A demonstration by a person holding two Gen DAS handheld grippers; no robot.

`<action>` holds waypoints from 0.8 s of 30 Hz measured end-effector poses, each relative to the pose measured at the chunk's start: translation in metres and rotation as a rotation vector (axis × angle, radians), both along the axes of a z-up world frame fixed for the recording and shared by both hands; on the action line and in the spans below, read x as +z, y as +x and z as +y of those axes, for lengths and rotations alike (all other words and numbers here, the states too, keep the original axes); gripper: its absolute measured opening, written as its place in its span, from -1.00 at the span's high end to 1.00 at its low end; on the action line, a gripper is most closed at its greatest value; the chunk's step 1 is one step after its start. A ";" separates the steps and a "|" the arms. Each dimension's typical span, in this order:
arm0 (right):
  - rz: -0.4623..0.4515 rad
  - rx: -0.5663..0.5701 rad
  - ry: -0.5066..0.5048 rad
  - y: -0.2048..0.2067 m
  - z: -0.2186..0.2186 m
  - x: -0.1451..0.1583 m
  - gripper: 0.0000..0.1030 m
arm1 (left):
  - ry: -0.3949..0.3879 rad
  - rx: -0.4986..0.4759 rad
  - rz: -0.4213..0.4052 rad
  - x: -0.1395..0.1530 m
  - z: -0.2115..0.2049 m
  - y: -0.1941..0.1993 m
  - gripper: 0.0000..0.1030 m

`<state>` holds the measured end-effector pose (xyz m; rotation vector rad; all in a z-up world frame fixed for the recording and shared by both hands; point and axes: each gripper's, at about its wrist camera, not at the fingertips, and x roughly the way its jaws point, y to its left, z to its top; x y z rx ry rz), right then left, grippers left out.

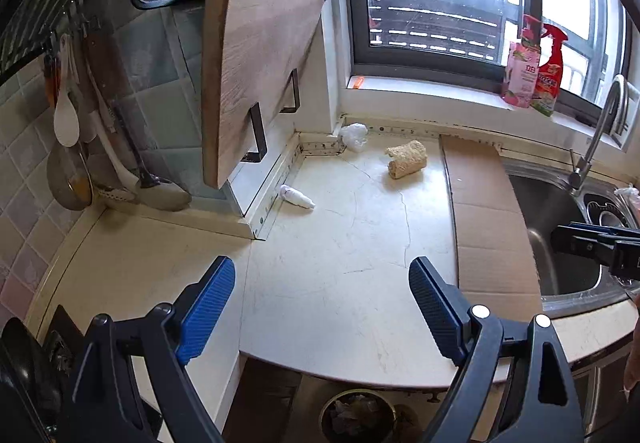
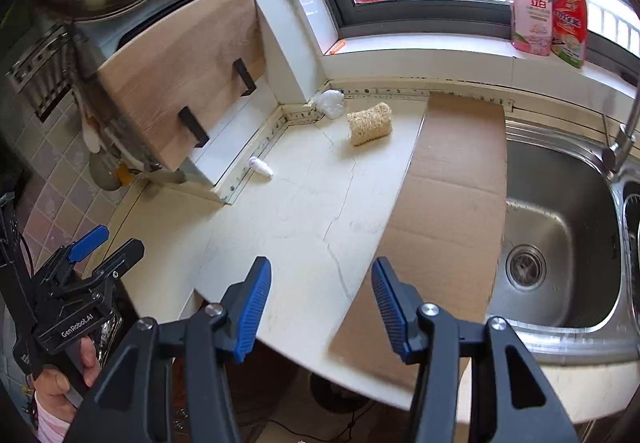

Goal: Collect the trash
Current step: 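Raise both tools back up to the counter trash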

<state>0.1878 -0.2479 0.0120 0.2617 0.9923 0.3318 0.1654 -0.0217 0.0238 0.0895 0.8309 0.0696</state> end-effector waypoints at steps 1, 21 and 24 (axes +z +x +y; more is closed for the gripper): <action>0.007 0.002 0.001 0.011 -0.002 -0.003 -0.02 | 0.002 0.007 0.008 -0.003 -0.001 0.009 -0.70; 0.151 0.006 0.092 0.219 -0.031 -0.085 -0.02 | -0.012 0.134 0.182 -0.107 0.002 0.164 -0.70; 0.193 -0.016 0.124 0.245 -0.031 -0.104 -0.02 | -0.054 0.177 0.189 -0.119 0.009 0.179 -0.70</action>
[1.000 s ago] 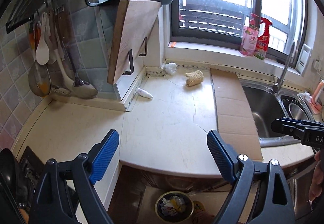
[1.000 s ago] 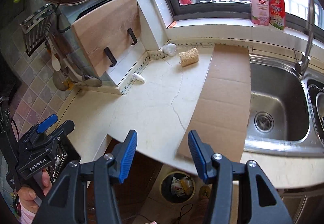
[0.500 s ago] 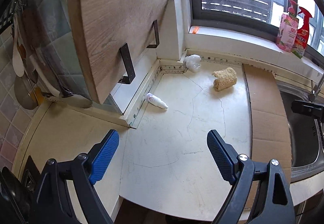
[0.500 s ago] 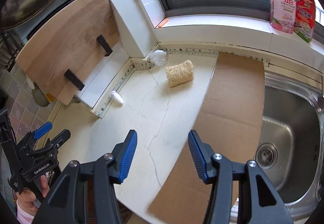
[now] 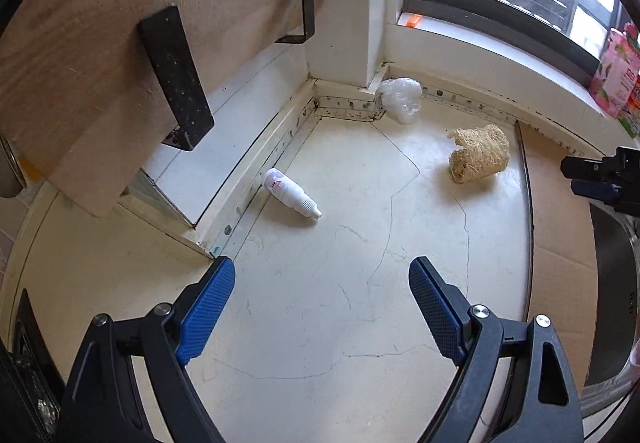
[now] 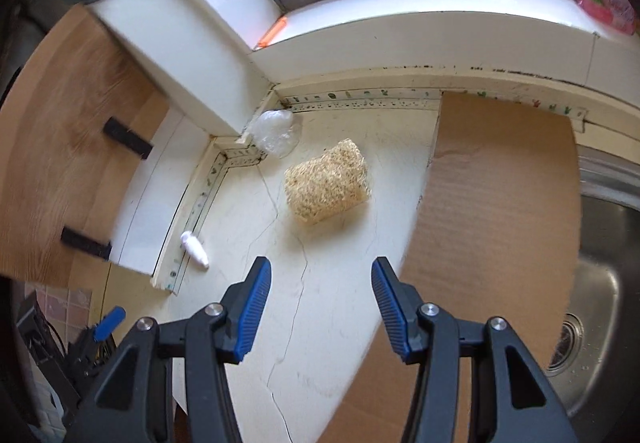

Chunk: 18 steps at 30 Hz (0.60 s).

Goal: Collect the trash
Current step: 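Raise both tools back up to the counter trash, then grasp the small white bottle with the left tool while the right tool grasps the straw sponge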

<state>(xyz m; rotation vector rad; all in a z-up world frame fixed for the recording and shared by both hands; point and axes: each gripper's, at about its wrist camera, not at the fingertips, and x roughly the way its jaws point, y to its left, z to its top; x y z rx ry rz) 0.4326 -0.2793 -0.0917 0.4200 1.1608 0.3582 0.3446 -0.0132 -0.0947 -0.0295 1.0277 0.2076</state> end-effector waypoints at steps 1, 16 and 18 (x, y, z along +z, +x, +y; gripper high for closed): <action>0.013 -0.007 0.009 0.007 0.000 -0.005 -0.02 | -0.011 0.018 0.002 -0.004 0.003 0.006 -0.70; 0.057 -0.063 0.099 0.066 0.002 -0.044 -0.07 | 0.121 0.353 0.016 -0.067 0.026 0.094 -0.66; 0.062 -0.067 0.107 0.072 0.001 -0.049 -0.07 | 0.135 0.390 0.018 -0.076 0.028 0.103 -0.63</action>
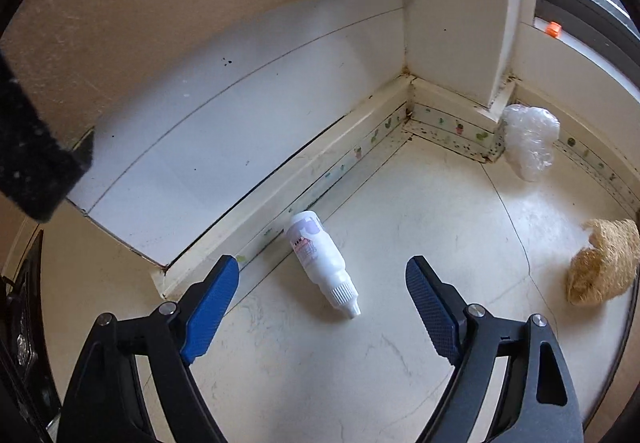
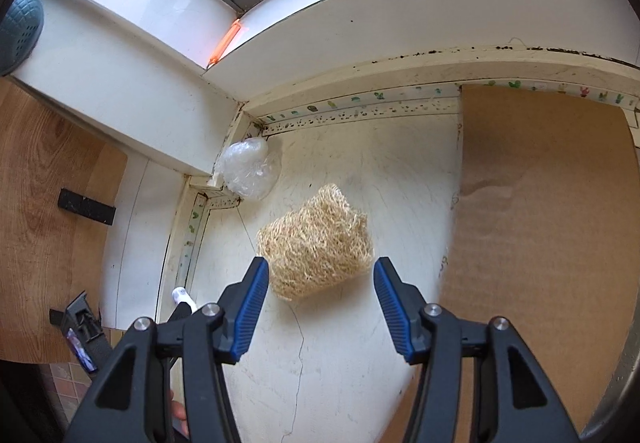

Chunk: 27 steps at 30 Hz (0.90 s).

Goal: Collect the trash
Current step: 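Grasp the small white bottle with the left tool while the right tool grasps the straw sponge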

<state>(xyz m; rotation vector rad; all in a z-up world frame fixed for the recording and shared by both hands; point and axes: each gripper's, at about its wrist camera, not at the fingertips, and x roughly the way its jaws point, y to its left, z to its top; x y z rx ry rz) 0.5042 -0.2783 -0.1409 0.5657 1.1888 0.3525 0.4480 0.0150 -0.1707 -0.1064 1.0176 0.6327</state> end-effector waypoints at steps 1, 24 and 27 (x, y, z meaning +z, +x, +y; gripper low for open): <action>0.002 -0.002 0.002 0.003 0.000 -0.002 -0.07 | 0.002 0.013 0.001 -0.002 0.000 0.002 -0.63; -0.019 0.114 0.040 0.025 0.021 -0.040 0.16 | -0.077 0.106 -0.016 -0.040 0.018 0.026 0.57; -0.030 0.121 0.031 0.016 0.022 -0.035 0.36 | -0.083 0.085 -0.019 -0.036 0.015 0.021 0.57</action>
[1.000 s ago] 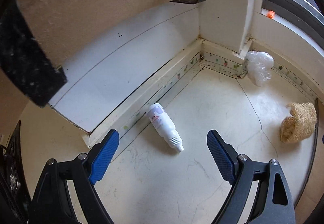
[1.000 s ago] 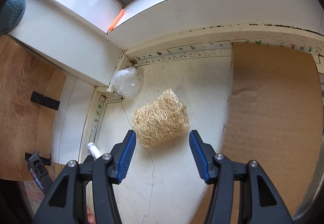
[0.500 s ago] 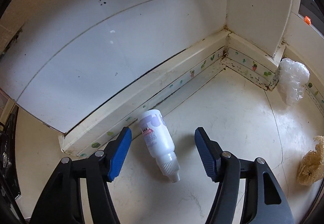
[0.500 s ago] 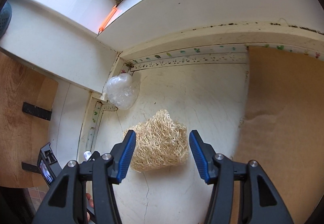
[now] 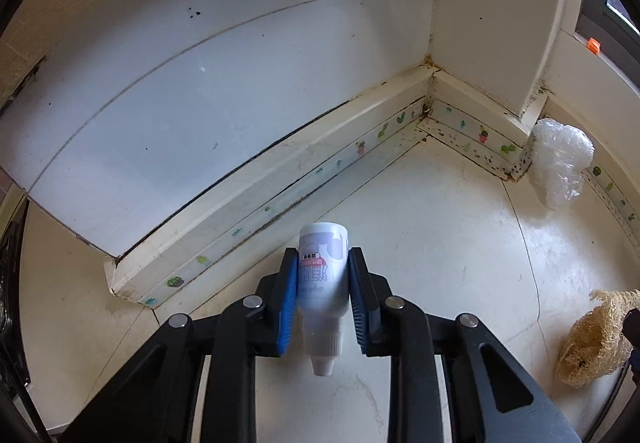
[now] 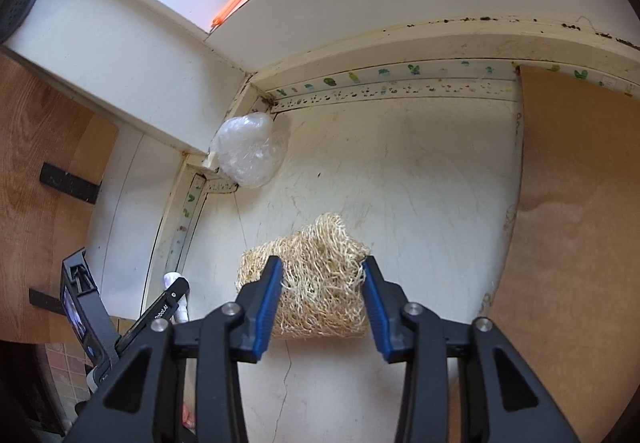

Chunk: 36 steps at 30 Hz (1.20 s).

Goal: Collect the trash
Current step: 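Grasp the small white bottle with the left tool while the right tool grasps the straw sponge, then carry the white bottle and straw sponge down over the floor bin with both tools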

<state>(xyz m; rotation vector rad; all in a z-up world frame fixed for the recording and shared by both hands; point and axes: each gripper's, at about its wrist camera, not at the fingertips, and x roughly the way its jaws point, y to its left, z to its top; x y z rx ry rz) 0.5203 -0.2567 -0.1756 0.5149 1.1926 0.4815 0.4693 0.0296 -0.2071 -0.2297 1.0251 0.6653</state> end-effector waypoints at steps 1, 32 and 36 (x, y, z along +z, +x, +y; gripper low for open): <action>-0.003 0.004 0.000 -0.004 0.000 0.001 0.63 | -0.007 -0.010 -0.003 0.004 -0.005 -0.003 0.57; -0.207 -0.133 -0.017 -0.336 -0.011 0.178 0.86 | -0.257 -0.616 -0.098 0.187 -0.063 -0.264 0.57; -0.223 -0.153 -0.048 -0.395 0.004 0.188 0.86 | -0.279 -0.679 -0.110 0.202 -0.058 -0.315 0.57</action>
